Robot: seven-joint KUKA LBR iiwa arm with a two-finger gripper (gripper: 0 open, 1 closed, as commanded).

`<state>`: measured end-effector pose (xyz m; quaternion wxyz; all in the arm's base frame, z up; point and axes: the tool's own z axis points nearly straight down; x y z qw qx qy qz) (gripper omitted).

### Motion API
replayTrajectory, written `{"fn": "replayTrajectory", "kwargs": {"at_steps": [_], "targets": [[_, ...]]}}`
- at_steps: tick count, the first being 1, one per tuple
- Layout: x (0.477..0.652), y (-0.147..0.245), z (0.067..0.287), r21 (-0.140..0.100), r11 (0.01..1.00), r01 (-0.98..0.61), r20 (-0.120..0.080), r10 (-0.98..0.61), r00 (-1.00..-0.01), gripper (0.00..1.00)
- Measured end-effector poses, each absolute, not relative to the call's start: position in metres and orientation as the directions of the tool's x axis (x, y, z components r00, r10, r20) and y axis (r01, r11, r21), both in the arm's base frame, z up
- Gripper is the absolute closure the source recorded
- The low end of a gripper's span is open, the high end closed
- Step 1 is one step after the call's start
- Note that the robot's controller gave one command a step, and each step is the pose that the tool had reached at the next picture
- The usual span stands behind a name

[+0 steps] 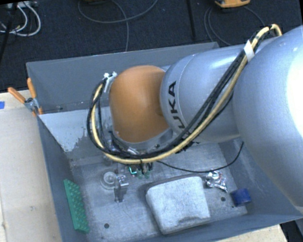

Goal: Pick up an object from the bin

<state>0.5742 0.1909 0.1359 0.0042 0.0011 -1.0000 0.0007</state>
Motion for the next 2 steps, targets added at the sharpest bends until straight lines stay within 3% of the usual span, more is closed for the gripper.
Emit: {"fn": "replayTrajectory", "kwargs": {"at_steps": [1,2], "targets": [[0.5961,0.173,0.0717,0.002,0.986,-0.167,-0.002,-0.167,-0.986,0.0],[0.597,0.1732,0.074,0.002,0.986,-0.164,-0.004,-0.164,-0.986,1.0]]}}
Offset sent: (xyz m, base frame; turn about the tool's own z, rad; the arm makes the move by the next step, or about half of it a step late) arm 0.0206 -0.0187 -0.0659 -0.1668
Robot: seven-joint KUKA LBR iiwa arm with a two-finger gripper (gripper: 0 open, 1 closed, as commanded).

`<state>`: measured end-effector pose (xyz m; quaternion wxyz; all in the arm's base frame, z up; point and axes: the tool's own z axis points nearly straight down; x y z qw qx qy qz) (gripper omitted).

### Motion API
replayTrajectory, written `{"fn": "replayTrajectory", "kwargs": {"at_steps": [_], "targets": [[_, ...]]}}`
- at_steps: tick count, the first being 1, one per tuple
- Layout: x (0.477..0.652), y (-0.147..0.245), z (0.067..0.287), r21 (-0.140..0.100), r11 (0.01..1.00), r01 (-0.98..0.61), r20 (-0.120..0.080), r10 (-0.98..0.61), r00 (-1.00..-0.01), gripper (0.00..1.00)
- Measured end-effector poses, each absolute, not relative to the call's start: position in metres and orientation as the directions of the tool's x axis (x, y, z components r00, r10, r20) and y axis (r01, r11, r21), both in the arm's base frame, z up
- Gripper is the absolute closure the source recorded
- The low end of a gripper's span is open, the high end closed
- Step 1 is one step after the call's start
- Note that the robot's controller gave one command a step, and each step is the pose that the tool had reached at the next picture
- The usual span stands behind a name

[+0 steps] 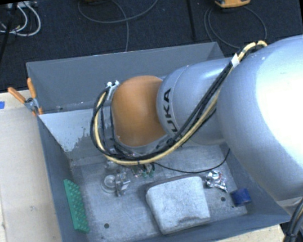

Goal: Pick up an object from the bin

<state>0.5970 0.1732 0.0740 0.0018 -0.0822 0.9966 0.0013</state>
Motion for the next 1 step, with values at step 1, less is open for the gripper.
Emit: {"fn": "replayTrajectory", "kwargs": {"at_steps": [1], "targets": [[0.6158,0.1795,0.2699,0.001,0.984,-0.177,-0.01,-0.177,-0.984,1.0]]}}
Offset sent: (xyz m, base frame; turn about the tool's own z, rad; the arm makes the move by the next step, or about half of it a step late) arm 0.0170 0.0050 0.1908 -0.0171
